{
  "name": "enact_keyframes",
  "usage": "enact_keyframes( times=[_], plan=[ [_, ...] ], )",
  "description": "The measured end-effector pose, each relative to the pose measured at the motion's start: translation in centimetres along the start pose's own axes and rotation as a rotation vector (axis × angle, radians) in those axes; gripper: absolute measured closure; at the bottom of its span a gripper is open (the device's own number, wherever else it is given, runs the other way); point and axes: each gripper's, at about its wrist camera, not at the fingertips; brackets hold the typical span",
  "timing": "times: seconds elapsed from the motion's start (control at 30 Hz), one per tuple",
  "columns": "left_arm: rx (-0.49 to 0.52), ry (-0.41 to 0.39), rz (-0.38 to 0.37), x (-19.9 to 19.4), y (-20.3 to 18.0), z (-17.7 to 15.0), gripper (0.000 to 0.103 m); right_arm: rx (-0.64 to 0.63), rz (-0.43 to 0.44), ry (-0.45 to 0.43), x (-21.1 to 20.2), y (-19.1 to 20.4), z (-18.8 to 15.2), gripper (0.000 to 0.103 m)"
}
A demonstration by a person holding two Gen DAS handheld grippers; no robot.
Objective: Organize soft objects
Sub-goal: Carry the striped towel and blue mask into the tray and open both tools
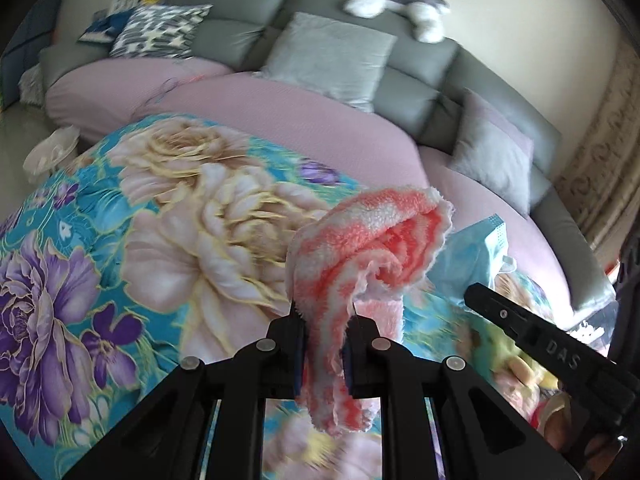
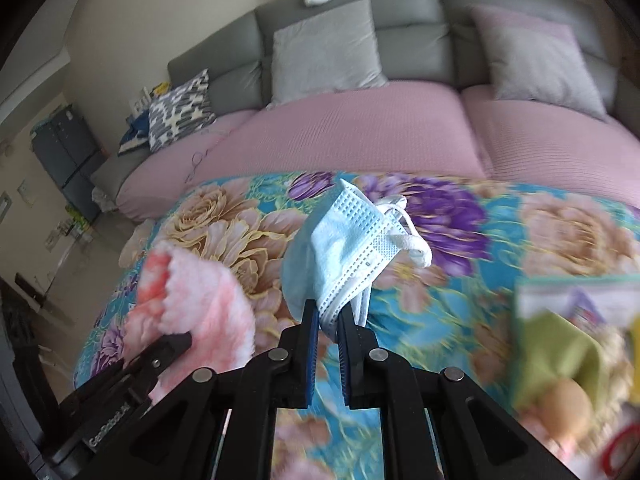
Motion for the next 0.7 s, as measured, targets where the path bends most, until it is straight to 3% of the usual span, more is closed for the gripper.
enact_keyframes(
  times=[0.33, 0.7],
  plan=[
    [0.183, 0.011, -0.13, -3.9, -9.2, -3.2, 0.087, 0.119, -0.184, -0.119, -12.2, -5.1, -5.8, 0.093],
    [0.378, 0.107, -0.271, -2.5, -19.2, -8.1, 0.087, 0.308, -0.338, -0.099, -17.0, -14.9, -10.8, 0.093]
  ],
)
Point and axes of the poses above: each gripper's, at about its wrist camera, not at the fingertips, and x roughly the way its jaws point, y to its left, z to its top, and after that the axes turned 7 degrees about z, right-handed
